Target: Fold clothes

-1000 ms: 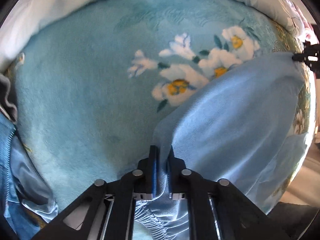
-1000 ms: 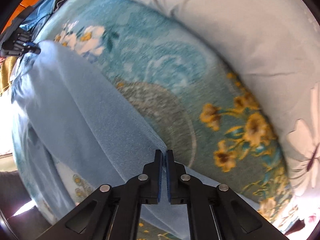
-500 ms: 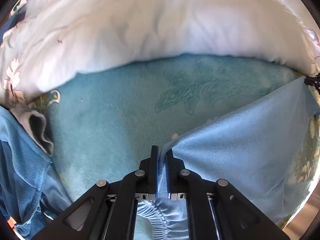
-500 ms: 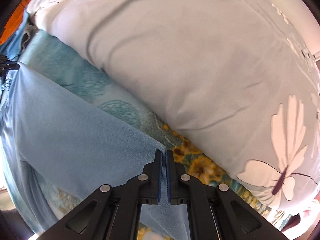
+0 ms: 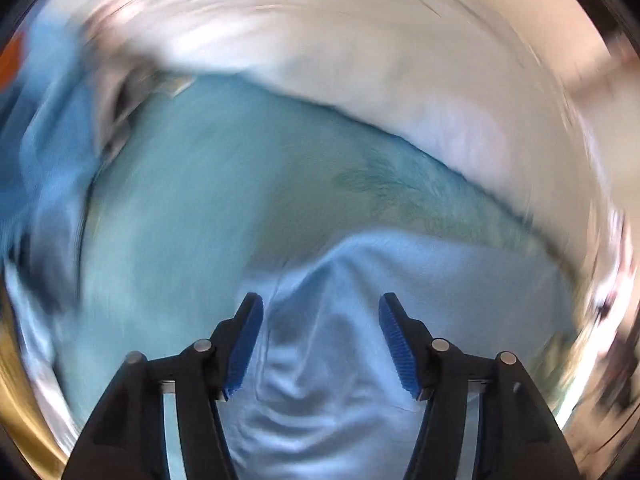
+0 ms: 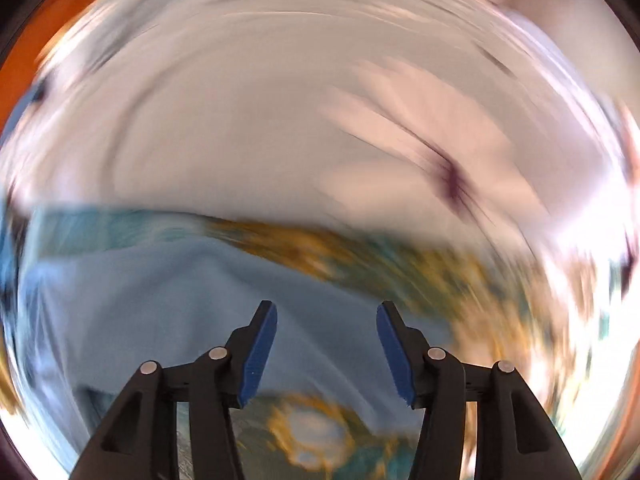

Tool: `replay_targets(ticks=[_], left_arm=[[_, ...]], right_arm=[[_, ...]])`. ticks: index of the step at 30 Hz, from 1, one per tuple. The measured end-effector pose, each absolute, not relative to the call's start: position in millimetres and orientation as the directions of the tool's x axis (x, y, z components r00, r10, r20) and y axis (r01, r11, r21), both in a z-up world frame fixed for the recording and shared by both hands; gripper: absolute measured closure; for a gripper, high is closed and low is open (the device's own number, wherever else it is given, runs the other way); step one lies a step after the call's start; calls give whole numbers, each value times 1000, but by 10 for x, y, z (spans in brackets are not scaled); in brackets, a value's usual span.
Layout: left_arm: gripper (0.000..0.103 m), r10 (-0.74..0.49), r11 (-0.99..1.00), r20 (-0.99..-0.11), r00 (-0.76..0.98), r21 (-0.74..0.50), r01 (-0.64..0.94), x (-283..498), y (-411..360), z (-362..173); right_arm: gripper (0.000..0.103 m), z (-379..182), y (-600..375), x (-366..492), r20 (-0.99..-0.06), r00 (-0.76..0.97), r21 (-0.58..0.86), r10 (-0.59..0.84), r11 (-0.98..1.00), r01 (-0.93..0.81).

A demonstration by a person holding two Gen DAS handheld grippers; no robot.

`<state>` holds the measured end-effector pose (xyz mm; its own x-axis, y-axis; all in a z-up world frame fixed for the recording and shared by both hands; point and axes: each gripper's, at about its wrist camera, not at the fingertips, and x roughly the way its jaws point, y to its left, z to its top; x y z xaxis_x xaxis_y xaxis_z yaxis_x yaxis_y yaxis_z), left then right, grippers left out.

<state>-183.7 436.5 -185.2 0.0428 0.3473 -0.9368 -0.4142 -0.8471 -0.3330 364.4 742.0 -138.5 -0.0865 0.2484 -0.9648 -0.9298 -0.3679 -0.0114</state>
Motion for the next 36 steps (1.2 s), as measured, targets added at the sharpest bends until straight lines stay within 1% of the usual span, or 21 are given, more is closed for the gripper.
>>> replay_targets(ticks=[2, 4, 5, 7, 10, 13, 14, 15, 16, 17, 18, 19, 21, 24, 25, 29, 35, 36], left_arm=[[41, 356, -888, -932, 68, -360, -286, -1717, 4007, -1874], [41, 364, -907, -925, 107, -379, -182, -1568, 3807, -1884], [41, 365, -912, -924, 115, -379, -155, -1502, 3749, -1896], [41, 352, -920, -929, 118, -366, -138, -1412, 3685, -1869], [41, 335, -930, -934, 121, -349, -116, -1289, 3610, -1823], [41, 343, -924, -933, 108, -356, -141, -1275, 3716, -1700], [41, 346, -921, -933, 104, -358, -154, -1273, 3757, -1664], [41, 347, -917, -932, 101, -360, -173, -1274, 3803, -1644], [41, 350, -913, -932, 99, -363, -189, -1274, 3849, -1621], [41, 356, -909, -929, 97, -369, -196, -1270, 3893, -1594], [41, 364, -904, -927, 97, -376, -204, -1265, 3936, -1566], [41, 374, -897, -922, 98, -387, -212, -1257, 3978, -1536], [41, 383, -887, -918, 103, -396, -235, -1238, 4051, -1494], [41, 378, -880, -919, 113, -395, -263, -1215, 4146, -1473], [41, 376, -878, -919, 117, -394, -272, -1208, 4177, -1468], [41, 362, -883, -923, 129, -384, -270, -1165, 4190, -1479], [41, 329, -900, -934, 137, -354, -255, -1131, 4082, -1452], [41, 323, -902, -937, 134, -347, -255, -1128, 4056, -1439]], right_arm=[[47, -1577, 7295, 4254, -981, -74, 46, 180, -157, -986], [47, -1826, 7090, 4287, -984, -109, 110, 139, 0, -994], [47, -1883, 7060, 4467, -980, -143, 155, 137, 83, -984], [47, -1959, 7036, 4652, -966, -218, 242, 141, 187, -952], [47, -2109, 7064, 4773, -958, -254, 282, 134, 280, -917], [47, -2134, 7110, 4738, -966, -226, 252, 125, 263, -932], [49, -2128, 7126, 4720, -969, -216, 241, 123, 252, -937], [55, -2122, 7141, 4702, -971, -207, 231, 121, 241, -943], [66, -2122, 7152, 4693, -973, -200, 222, 114, 234, -947], [73, -2117, 7174, 4686, -978, -178, 197, 106, 221, -955], [86, -2114, 7185, 4691, -980, -171, 189, 100, 214, -958], [95, -2112, 7198, 4704, -980, -173, 189, 95, 209, -959], [97, -2089, 7239, 4741, -972, -220, 233, 86, 188, -954], [97, -1960, 7323, 4731, -976, -191, 201, 100, 103, -974], [97, -1885, 7359, 4739, -978, -168, 178, 124, 77, -981], [97, -1597, 7554, 4745, -969, -11, 3, 247, -34, -999], [97, -1788, 7761, 4723, -974, 56, -81, 218, -111, -990], [94, -1804, 7771, 4730, -974, 60, -86, 217, -113, -990]])
